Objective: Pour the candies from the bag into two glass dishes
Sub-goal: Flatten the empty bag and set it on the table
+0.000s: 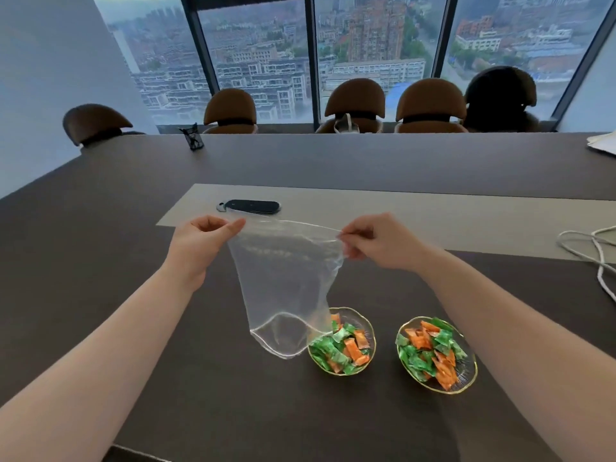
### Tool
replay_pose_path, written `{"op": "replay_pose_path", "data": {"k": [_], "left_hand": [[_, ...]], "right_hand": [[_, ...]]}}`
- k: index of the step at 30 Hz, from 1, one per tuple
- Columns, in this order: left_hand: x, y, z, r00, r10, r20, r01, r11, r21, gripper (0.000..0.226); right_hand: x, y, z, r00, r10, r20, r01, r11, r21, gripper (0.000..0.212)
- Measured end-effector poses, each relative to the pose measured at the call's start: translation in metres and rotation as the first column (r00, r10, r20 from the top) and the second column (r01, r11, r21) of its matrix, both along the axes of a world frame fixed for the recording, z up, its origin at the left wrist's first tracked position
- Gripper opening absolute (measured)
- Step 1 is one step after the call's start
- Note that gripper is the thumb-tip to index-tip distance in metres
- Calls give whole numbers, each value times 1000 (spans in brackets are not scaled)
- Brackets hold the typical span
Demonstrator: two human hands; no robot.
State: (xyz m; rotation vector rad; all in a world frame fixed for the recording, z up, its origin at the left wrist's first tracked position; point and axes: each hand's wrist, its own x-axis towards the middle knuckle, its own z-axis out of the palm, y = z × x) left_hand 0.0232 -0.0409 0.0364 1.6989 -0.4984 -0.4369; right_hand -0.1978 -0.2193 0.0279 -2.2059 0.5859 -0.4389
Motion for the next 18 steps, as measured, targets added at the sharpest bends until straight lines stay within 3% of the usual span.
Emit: {"op": "replay_pose_path", "data": {"k": [7,18], "left_hand": [[60,35,-17,995,68,76,-79,985,154,24],[129,-5,-105,994,15,-105,15,962,274,10]], "right_hand": [[81,24,-28,989,123,-83,-107,979,173,15],[154,-3,-113,961,29,-276,41,969,244,15]]}}
